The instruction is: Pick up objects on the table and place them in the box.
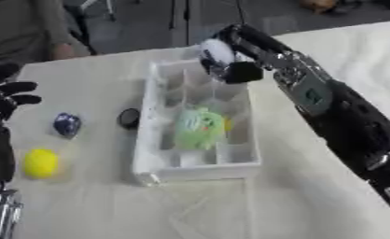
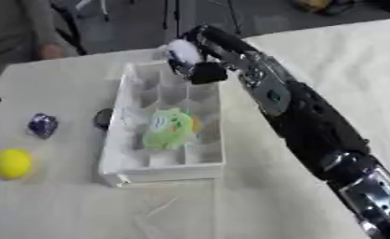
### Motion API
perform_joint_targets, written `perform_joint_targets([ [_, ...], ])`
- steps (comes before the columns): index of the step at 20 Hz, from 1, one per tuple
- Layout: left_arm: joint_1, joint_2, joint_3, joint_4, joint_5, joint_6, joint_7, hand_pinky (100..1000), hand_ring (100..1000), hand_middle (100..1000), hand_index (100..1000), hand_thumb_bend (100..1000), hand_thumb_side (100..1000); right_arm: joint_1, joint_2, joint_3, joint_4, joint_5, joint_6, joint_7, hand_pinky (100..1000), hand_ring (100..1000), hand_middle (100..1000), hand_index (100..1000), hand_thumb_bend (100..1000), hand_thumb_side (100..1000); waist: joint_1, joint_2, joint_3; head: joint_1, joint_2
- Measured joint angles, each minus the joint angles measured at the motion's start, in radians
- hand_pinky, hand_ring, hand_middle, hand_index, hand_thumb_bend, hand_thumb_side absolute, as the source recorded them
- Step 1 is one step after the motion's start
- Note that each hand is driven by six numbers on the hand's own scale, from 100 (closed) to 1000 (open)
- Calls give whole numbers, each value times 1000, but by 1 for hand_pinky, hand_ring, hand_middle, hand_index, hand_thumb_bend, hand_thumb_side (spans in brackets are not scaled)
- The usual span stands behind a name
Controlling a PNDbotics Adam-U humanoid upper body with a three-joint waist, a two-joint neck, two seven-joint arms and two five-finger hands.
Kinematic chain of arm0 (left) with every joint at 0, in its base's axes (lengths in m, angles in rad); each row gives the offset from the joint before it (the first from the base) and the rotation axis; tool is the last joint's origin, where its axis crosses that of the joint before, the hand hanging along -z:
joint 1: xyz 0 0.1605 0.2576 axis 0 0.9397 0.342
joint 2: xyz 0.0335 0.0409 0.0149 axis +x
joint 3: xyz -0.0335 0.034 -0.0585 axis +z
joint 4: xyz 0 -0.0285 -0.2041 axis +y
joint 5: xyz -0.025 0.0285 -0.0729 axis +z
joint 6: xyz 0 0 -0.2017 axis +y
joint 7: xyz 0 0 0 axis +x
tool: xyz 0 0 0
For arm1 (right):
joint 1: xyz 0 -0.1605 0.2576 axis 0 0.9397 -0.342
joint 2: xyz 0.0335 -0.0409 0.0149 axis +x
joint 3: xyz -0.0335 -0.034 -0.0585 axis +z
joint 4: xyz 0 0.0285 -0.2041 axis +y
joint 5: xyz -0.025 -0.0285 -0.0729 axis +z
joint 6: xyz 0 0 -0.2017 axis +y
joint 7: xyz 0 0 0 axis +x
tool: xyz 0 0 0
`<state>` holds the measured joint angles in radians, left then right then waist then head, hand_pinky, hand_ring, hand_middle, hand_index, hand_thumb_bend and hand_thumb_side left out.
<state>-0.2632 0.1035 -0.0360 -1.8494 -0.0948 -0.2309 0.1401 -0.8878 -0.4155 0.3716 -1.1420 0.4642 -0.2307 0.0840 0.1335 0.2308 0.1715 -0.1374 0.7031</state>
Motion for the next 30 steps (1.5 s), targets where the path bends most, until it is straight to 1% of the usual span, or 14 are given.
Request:
perform_joint_targets([
  [3,0,0,-4,0,3,-1,-1,603,664,751,767,587,864,6,6,13,-1,-19,-21,0,650,635,722,903,352,642,0,0,-2,2,0],
  [4,0,0,-4,0,3,-1,-1,603,664,751,768,587,864,8,6,17,-1,-23,-29,5,917,827,888,1000,384,765,0,0,-2,2,0],
  [5,0,0,-4,0,4,-1,-1,603,664,751,768,587,864,9,6,25,-3,-25,-45,21,917,827,888,1000,384,765,0,0,-3,2,0],
  [6,0,0,-4,0,5,-1,-1,603,664,751,767,587,864,10,6,33,-8,-26,-63,43,954,863,914,1000,389,778,0,0,-3,2,0],
  [9,0,0,-4,0,5,-2,-2,604,664,752,768,587,864,17,6,43,-21,-31,-120,121,959,877,925,1000,389,783,0,0,-6,6,0],
  [11,0,0,-4,0,5,-2,-2,604,665,752,768,587,864,18,6,45,-26,-39,-148,165,962,885,929,1000,396,786,0,0,-7,9,0],
  [13,0,0,-4,0,5,-2,-2,604,665,752,768,588,864,20,6,45,-29,-46,-167,197,963,887,931,1000,398,787,0,0,-9,11,0],
  [14,0,0,-4,0,5,-2,-2,604,665,752,768,589,863,22,6,45,-29,-49,-173,208,964,888,932,1000,413,784,0,0,-9,11,0],
  [17,0,0,-4,0,5,-2,-3,604,665,752,768,589,863,26,6,45,-30,-54,-185,232,964,888,932,1000,415,783,0,0,-11,12,0],
  [18,0,0,-4,0,5,-2,-3,604,665,752,768,589,863,26,6,44,-30,-55,-187,237,965,885,932,1000,456,763,0,0,-11,13,0],
  [23,0,0,-4,0,5,-2,-3,604,665,752,768,589,863,26,6,43,-30,-57,-191,251,960,872,923,1000,469,744,0,0,-12,14,0],
  [26,0,0,-4,0,5,-2,-3,605,666,752,768,589,862,27,6,37,-35,-59,-187,244,934,838,887,1000,443,722,0,-1,-17,14,0],
  [28,0,0,-4,0,5,-2,-3,605,667,752,768,590,862,28,3,26,-51,-67,-175,214,917,813,855,984,425,704,0,-1,-23,17,0],
  [30,0,0,-4,0,5,-2,-3,606,669,753,767,590,861,34,-8,7,-77,-79,-149,150,899,792,830,967,421,697,0,-1,-31,21,0],
])
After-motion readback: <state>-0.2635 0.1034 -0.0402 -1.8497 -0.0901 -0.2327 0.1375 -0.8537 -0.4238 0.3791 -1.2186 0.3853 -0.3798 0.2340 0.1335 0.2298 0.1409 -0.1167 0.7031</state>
